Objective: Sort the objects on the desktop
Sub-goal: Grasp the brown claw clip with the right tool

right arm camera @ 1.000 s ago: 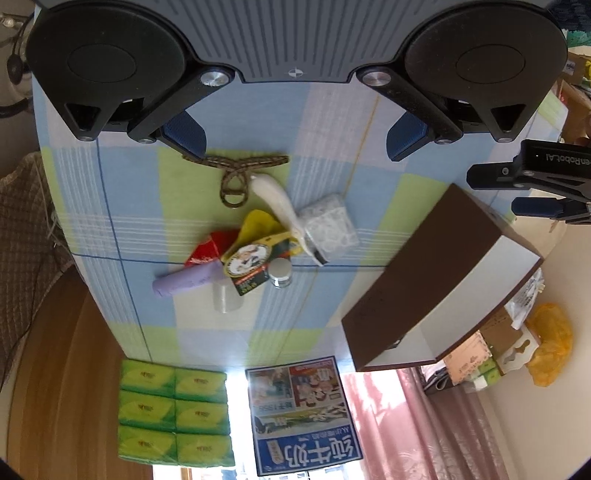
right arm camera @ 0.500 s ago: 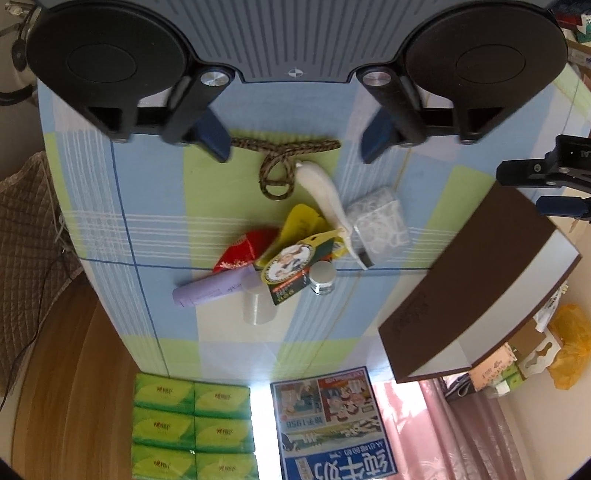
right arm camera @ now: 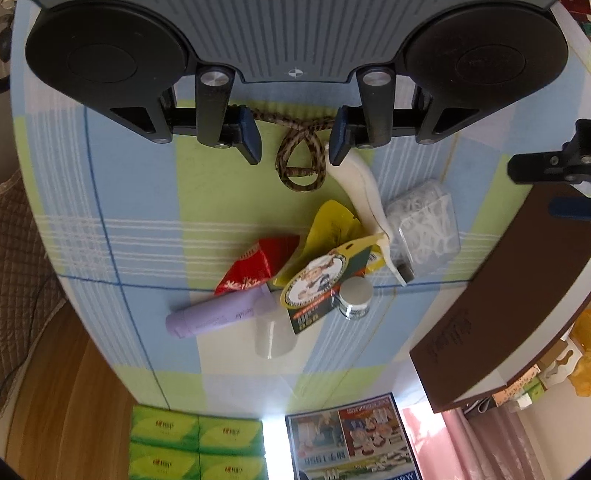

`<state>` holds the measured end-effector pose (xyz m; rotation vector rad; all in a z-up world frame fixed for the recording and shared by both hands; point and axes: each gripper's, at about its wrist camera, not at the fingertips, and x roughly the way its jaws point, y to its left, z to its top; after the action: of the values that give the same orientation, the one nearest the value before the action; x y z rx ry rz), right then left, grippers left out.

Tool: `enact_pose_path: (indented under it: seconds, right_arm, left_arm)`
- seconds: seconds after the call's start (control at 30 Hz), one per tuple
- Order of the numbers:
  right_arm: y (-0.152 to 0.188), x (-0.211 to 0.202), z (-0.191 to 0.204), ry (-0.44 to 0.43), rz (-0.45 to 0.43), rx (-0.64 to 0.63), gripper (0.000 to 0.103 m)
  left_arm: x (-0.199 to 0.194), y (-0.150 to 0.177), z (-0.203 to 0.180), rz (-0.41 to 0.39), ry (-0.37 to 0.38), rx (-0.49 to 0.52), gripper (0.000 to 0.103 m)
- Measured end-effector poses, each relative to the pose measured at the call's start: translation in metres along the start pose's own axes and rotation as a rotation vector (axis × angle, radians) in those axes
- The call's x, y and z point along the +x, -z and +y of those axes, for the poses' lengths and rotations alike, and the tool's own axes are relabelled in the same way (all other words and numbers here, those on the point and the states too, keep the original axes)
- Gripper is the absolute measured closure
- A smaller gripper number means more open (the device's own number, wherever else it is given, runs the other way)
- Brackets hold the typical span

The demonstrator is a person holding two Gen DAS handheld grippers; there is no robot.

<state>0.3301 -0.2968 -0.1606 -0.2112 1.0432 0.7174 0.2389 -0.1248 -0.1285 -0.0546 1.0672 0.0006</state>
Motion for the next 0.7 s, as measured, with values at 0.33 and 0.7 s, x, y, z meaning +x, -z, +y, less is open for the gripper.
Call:
enact_pose_path:
  seconds: [0.33, 0.7]
  right_arm:
    - [-0.003, 0.005, -0.021, 0.055, 0.025, 0.037, 0.079]
    - [-0.006, 0.003, -0.049, 0.101, 0.017, 0.095, 0.078]
  left_arm:
    - [0.038, -0.028, -0.016, 0.007, 0.025, 0.032, 0.015]
    - [0.087, -0.058, -0.018, 0.035, -0.031, -0.015, 0.015]
